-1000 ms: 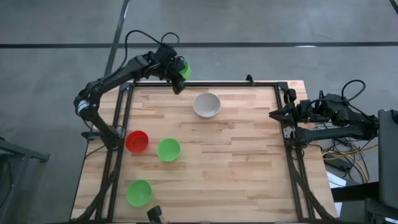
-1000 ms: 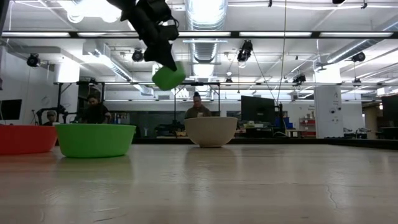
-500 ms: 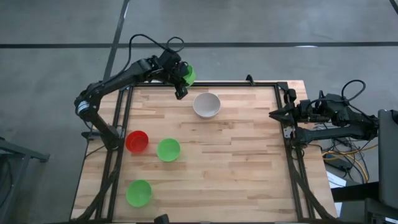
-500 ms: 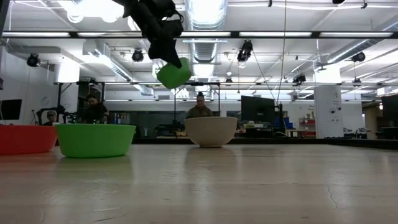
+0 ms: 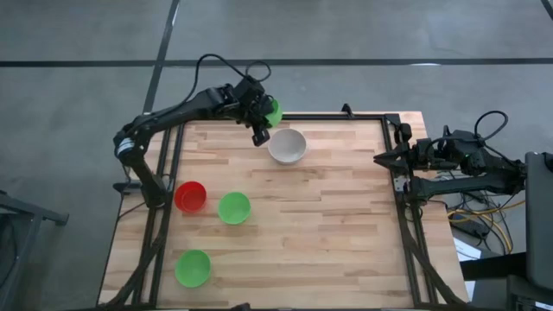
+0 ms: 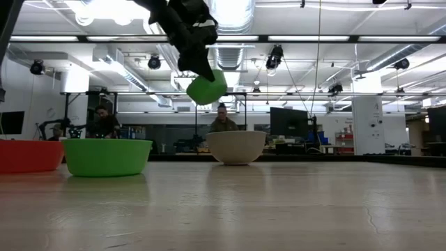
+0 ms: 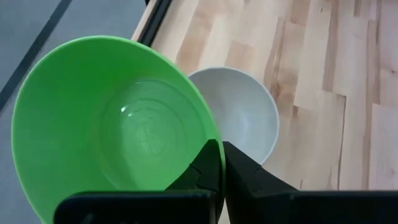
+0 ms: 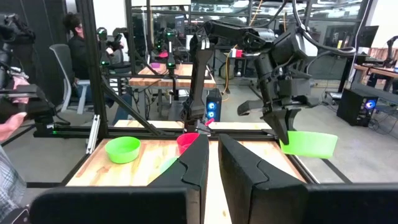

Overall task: Nest bowls inside each other
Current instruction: Stack the top green bowl on the white bowl

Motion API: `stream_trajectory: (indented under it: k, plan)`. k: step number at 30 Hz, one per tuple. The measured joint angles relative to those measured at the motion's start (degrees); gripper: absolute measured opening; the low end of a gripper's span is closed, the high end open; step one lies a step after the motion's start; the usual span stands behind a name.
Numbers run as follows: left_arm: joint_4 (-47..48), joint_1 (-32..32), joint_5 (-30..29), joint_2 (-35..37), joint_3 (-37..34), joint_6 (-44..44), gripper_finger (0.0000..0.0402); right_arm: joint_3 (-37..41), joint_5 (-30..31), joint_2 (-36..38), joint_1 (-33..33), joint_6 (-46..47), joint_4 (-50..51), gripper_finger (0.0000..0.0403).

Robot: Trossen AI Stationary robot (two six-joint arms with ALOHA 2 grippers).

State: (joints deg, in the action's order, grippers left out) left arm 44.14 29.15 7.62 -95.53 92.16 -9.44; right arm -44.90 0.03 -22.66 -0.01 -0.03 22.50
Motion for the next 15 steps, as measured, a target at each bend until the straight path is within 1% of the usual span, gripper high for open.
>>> stream_trajectory:
  k: [15]
  plan:
    - [-1.26,-2.43,0.87,-4.47,0.83,0.34,0.0007,0.01,0.0,0.0,-0.02,0.0,0.0,0.0034]
